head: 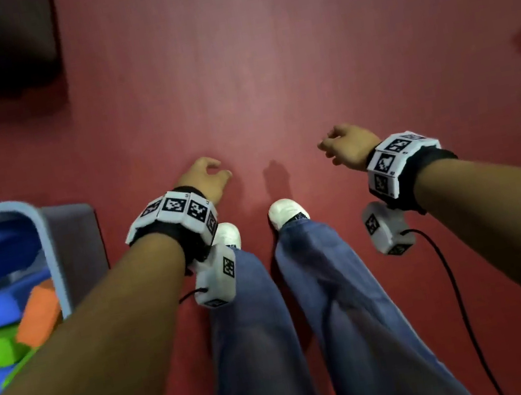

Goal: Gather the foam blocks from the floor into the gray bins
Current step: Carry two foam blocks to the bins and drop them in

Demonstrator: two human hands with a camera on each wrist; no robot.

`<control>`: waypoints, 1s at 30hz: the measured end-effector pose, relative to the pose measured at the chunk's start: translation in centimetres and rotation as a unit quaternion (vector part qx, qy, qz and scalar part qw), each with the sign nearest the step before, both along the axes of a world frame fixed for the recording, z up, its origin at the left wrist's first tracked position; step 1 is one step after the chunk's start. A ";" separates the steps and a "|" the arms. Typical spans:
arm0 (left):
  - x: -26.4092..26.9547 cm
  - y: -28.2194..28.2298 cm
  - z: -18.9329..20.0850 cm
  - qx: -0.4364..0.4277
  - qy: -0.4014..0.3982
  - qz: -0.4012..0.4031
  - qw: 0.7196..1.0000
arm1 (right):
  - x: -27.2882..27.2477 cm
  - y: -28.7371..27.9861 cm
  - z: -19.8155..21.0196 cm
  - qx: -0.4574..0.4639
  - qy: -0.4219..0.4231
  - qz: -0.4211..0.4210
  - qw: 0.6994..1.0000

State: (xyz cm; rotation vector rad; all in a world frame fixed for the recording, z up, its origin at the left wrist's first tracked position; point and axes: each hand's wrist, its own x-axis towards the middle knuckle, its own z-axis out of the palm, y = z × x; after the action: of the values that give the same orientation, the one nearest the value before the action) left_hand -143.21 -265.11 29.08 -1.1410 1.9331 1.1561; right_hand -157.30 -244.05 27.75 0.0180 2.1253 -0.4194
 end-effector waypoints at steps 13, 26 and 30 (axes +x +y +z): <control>-13.8 14.4 -1.8 0.024 -0.046 -0.253 0.966 | 2.2 18.5 0.0 -0.011 -0.035 -0.288 0.957; -23.0 38.7 -2.6 0.003 -0.115 -0.456 0.883 | -1.0 37.8 -2.1 -0.042 -0.054 -0.445 0.893; -27.4 47.0 -0.1 -0.006 -0.102 -0.555 0.825 | -2.4 45.9 -1.3 -0.022 -0.071 -0.469 0.880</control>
State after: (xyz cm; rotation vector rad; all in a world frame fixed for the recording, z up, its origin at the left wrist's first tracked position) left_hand -170.61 -218.11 28.95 0.0072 1.9116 0.3367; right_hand -159.69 -198.11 26.48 1.0519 1.8336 -0.9852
